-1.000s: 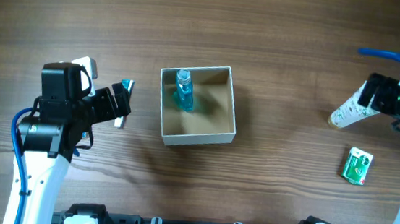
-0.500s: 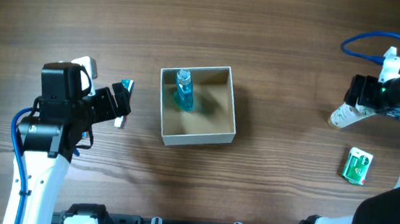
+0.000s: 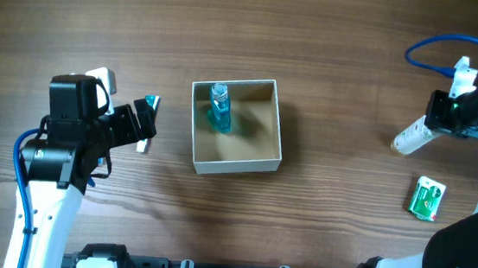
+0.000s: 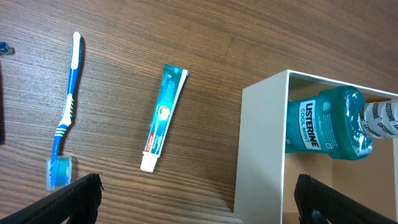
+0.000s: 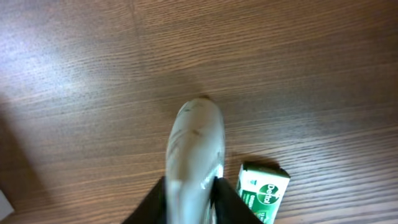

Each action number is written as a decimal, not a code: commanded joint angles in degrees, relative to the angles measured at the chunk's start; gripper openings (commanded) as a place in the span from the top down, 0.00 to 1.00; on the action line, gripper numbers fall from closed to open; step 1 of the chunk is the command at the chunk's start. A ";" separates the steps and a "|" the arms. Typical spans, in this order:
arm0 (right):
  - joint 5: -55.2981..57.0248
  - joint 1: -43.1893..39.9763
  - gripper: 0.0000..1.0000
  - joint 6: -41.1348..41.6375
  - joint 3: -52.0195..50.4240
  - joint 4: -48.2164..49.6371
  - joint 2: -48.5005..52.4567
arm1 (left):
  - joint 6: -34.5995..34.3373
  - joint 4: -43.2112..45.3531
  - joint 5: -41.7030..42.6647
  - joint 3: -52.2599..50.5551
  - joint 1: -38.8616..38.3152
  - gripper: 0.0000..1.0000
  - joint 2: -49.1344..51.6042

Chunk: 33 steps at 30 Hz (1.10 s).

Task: Pack container
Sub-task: 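Grasp the white Pantene tube with the right gripper, then carry the Pantene tube into the box and stand it upright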

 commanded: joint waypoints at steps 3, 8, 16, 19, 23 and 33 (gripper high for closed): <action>-0.76 -0.15 0.88 0.13 -0.26 0.68 0.33 | -0.31 0.15 2.19 0.94 -0.28 0.00 0.07; -0.76 -0.15 0.96 1.99 -0.26 1.20 0.33 | -0.31 0.15 2.19 0.94 -0.28 0.00 0.07; -5.01 1.38 0.96 4.63 1.20 0.76 -2.40 | -0.31 0.15 2.16 0.94 -0.28 0.00 0.07; -5.27 4.44 0.96 6.60 3.04 -0.68 -7.02 | -0.31 0.13 2.19 0.94 -0.28 0.00 0.07; -5.22 11.37 0.96 9.62 6.69 -3.74 -13.27 | -0.31 0.15 2.16 0.94 -0.26 0.00 0.07; -4.17 36.63 0.96 22.86 18.64 -6.12 -15.89 | -0.31 0.13 2.19 0.94 -0.28 0.00 0.07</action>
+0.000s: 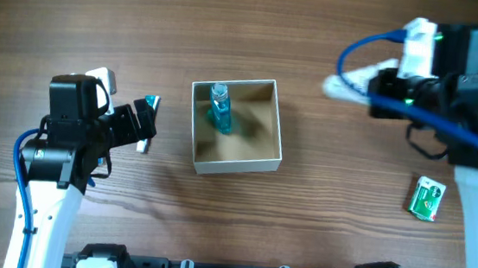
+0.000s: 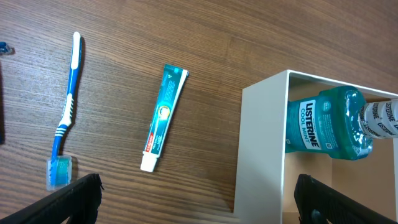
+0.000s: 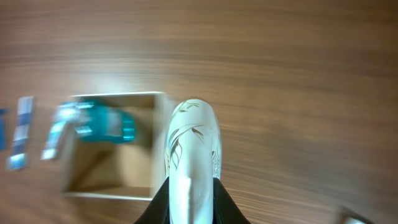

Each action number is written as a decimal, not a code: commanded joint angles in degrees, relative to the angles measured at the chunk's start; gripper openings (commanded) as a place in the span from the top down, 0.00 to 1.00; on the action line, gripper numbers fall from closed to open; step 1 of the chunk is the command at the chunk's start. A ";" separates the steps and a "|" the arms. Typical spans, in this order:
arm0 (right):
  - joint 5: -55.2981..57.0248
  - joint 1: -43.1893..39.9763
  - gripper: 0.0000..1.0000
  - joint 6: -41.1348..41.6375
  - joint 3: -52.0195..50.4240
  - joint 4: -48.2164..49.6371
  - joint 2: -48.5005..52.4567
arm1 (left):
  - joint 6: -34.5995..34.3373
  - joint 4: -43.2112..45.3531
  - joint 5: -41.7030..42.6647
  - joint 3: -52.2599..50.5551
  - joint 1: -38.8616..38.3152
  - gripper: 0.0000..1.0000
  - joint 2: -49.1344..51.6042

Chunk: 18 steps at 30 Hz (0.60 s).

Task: Pack container
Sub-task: 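Carry the Pantene tube into the box and stand it upright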

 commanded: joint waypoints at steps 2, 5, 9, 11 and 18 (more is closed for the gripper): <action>3.93 9.90 0.96 8.15 3.65 0.35 3.91 | -0.31 0.15 2.16 0.94 -0.28 0.00 0.07; 5.31 14.21 0.96 9.92 3.72 0.35 7.87 | -0.31 0.15 2.16 0.94 -0.28 0.00 0.07; 5.62 17.35 0.96 9.55 3.72 1.22 14.29 | -0.31 0.15 2.16 0.94 -0.28 0.00 0.07; 6.51 18.25 0.96 8.55 3.72 2.19 17.27 | -0.31 0.15 2.16 0.94 -0.28 0.00 0.07; 7.15 18.40 0.96 9.05 3.72 6.49 23.87 | -0.31 0.17 2.16 0.94 -0.28 0.00 0.07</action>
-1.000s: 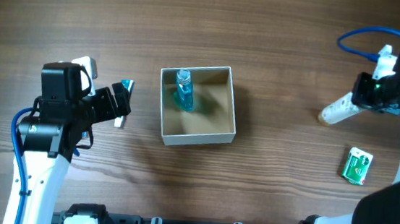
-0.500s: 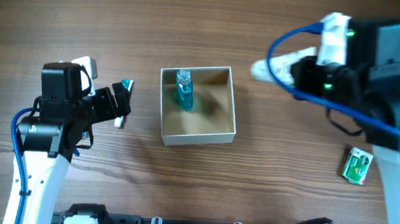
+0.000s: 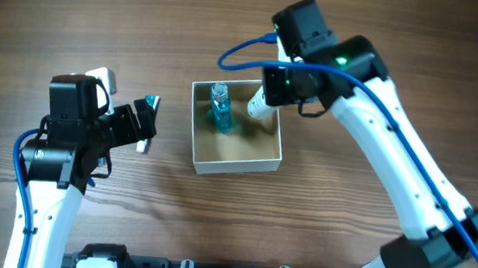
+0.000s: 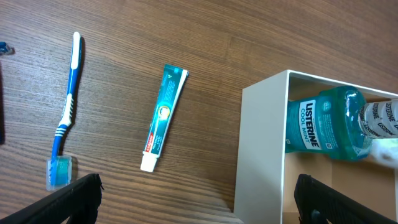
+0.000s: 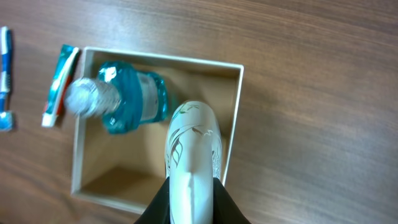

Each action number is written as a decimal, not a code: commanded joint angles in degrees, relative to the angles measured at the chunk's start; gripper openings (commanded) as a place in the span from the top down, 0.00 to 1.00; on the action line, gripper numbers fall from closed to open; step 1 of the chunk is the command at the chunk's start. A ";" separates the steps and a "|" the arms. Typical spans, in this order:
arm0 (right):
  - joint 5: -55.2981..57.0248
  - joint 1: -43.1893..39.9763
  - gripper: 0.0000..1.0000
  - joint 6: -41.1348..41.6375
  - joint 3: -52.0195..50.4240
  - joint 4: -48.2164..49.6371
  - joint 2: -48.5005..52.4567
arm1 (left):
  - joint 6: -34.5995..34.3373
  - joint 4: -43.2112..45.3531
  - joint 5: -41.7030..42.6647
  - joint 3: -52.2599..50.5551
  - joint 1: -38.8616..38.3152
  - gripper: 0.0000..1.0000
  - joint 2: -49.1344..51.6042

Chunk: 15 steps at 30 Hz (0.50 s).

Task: Pack container
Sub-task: 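Carry the Pantene tube into the box and stand it upright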

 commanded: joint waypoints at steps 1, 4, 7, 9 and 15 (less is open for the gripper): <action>2.38 0.09 0.96 1.46 1.18 3.06 2.47 | -0.31 0.15 2.19 0.94 -0.28 0.00 0.07; 3.04 0.09 0.96 2.27 1.18 5.20 4.90 | -0.31 0.15 2.19 0.94 -0.28 0.00 0.07; 3.10 0.09 0.96 2.29 1.18 6.29 6.71 | -0.31 0.15 2.19 0.94 -0.28 0.00 0.07; 3.10 0.09 0.96 2.27 1.18 6.54 7.74 | -0.31 0.15 2.19 0.94 -0.28 0.00 0.07; 3.23 0.09 0.89 2.12 1.16 6.19 9.18 | -0.31 0.15 2.19 0.94 -0.28 0.00 0.07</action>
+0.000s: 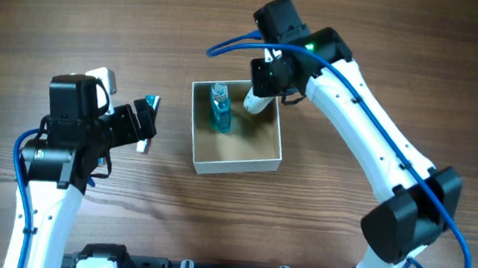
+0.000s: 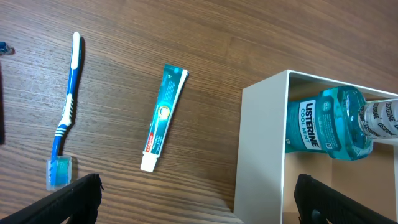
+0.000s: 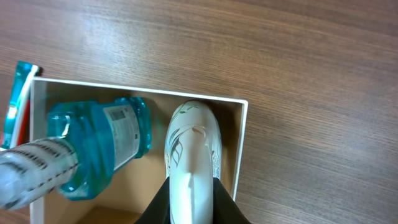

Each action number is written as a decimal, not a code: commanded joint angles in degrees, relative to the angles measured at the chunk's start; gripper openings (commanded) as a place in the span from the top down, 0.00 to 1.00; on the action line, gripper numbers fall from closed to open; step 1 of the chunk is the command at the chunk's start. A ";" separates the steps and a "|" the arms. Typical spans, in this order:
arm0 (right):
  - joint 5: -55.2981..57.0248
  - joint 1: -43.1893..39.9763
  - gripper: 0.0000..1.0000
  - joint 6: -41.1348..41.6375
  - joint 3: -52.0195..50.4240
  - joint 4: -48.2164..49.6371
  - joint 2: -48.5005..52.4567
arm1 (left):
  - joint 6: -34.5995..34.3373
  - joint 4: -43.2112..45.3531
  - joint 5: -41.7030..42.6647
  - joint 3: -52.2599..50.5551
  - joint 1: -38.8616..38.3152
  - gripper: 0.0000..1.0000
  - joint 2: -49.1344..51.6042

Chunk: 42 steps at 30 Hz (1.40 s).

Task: Pack container
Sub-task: 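Carry the Pantene tube into the box and stand it upright, then release the tube and move the right gripper to the Dettol soap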

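Note:
A white open box [image 1: 263, 161] sits mid-table with a teal Listerine mouthwash bottle [image 1: 219, 108] standing in its back left part. My right gripper [image 1: 265, 82] is shut on a white tube with a leaf print [image 3: 193, 155], held nose-down inside the box's back right corner, right of the mouthwash bottle [image 3: 99, 144]. My left gripper [image 1: 144, 122] hangs open left of the box, nothing between its fingers. A teal toothpaste tube [image 2: 164, 117] and a blue toothbrush [image 2: 67, 109] lie on the table beneath it, left of the box wall [image 2: 261, 149].
The wooden table [image 1: 360, 40] runs all round the box. My right arm [image 1: 369, 137] reaches in from the lower right across the table's right half. The left arm [image 1: 48, 187] stands at the left edge.
My right gripper moved slightly left and back with the white tube; the tube's end now sits lower inside the box's back right corner. The left gripper has not moved.
My right gripper first held the white tube at the far right, near a green soap box. Then it carried the tube above the table right of the box, then over the box, and now inside it. The left arm stayed still, open.

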 commanded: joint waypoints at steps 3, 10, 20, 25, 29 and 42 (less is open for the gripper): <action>1.16 0.09 0.72 1.01 1.16 0.42 0.31 | -0.31 0.13 2.16 0.92 -0.28 0.00 0.07; 0.90 0.17 0.43 -0.44 1.16 0.31 0.28 | -0.31 0.15 2.16 0.92 -0.28 0.00 0.07; 0.96 0.72 0.41 -5.86 1.38 0.31 -7.63 | -0.31 0.17 2.16 0.92 -0.28 0.00 0.07; 1.03 -0.20 0.00 -4.98 1.38 0.87 -17.35 | -0.31 0.17 2.16 0.92 -0.28 0.00 0.07; 4.59 -4.28 0.00 -0.28 1.36 0.59 -24.09 | -0.31 0.15 2.16 0.92 -0.28 0.00 0.07; 2.62 -39.34 0.00 20.13 -9.60 -13.09 -27.36 | -0.31 0.15 2.16 0.92 -0.28 0.00 0.07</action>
